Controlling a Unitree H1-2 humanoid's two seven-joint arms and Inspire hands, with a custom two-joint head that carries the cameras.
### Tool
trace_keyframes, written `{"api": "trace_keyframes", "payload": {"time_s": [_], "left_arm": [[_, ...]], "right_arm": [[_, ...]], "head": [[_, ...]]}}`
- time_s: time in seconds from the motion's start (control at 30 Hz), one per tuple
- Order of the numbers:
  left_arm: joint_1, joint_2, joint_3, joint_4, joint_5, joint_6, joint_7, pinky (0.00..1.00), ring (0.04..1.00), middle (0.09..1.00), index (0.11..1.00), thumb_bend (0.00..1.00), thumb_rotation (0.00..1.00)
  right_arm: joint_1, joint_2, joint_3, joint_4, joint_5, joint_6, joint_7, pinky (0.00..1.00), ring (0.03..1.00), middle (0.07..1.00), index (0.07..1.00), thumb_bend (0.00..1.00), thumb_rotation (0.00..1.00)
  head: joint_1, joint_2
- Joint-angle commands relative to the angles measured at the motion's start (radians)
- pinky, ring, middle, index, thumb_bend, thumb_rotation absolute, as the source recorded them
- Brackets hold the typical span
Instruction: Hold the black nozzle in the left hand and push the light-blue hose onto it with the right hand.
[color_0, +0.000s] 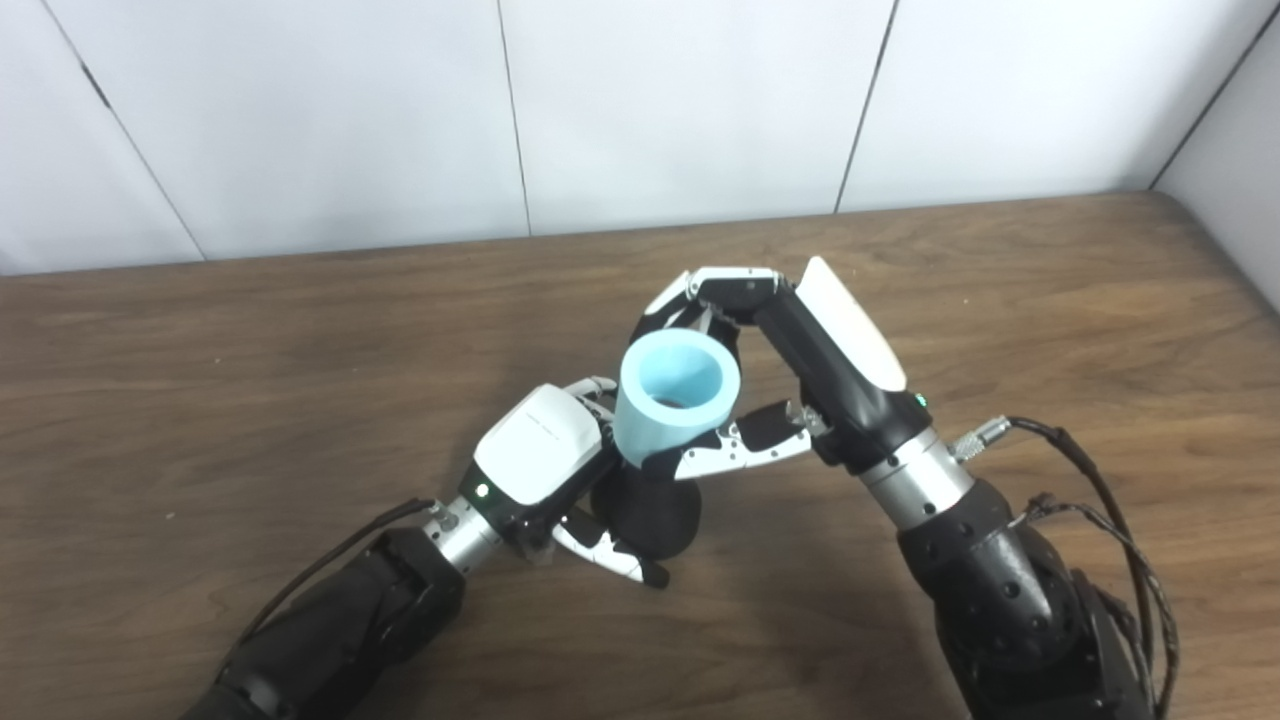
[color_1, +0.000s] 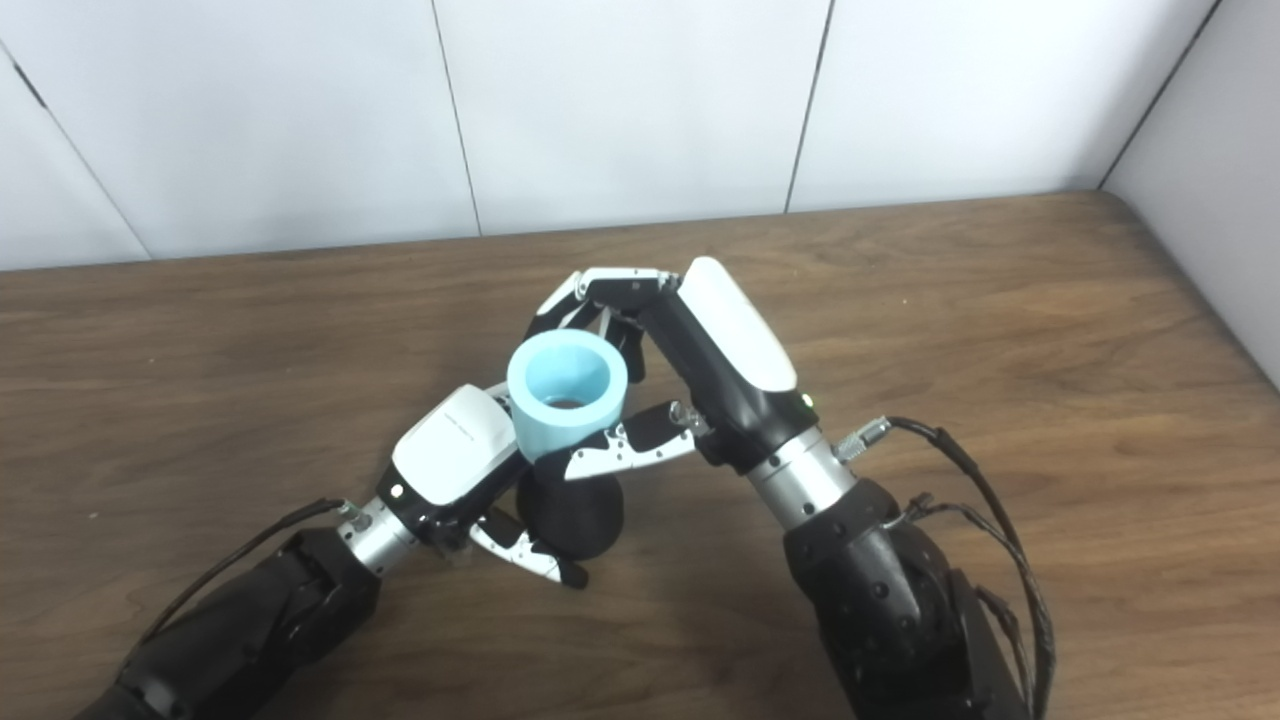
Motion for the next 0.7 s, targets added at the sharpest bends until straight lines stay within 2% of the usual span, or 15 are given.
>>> {"api": "trace_keyframes", "payload": {"time_s": [0.0,0.07,0.43,0.53,0.67], "left_arm": [[0.141,-0.024,-0.142,0.095,0.107,0.002,-0.227,0.76,0.486,0.444,0.522,0.51,0.0],[0.143,-0.023,-0.143,0.088,0.112,0.005,-0.228,0.76,0.488,0.445,0.522,0.51,0.0],[0.15,-0.014,-0.147,0.068,0.119,0.01,-0.23,0.75,0.471,0.441,0.522,0.51,0.0],[0.151,-0.013,-0.148,0.065,0.118,0.016,-0.241,0.77,0.474,0.442,0.522,0.51,0.0],[0.15,-0.01,-0.151,0.063,0.116,0.016,-0.243,0.77,0.491,0.442,0.526,0.51,0.0]], "right_arm": [[-0.02,0.011,-0.002,-0.017,-0.007,-0.095,-0.035,0.27,0.337,0.459,0.503,0.53,0.0],[-0.015,0.015,-0.001,-0.005,-0.013,-0.107,-0.039,0.24,0.31,0.46,0.501,0.53,0.0],[-0.009,0.018,-0.004,0.044,-0.074,-0.186,-0.066,0.22,0.291,0.453,0.503,0.53,0.0],[-0.008,0.02,-0.007,0.056,-0.078,-0.196,-0.071,0.23,0.303,0.45,0.504,0.53,0.0],[-0.01,0.019,-0.015,0.064,-0.088,-0.204,-0.074,0.26,0.369,0.487,0.521,0.51,0.0]], "head": [[0.0,-0.001],[-0.001,-0.003],[0.0,-0.001],[-0.001,-0.003],[-0.002,-0.005]]}}
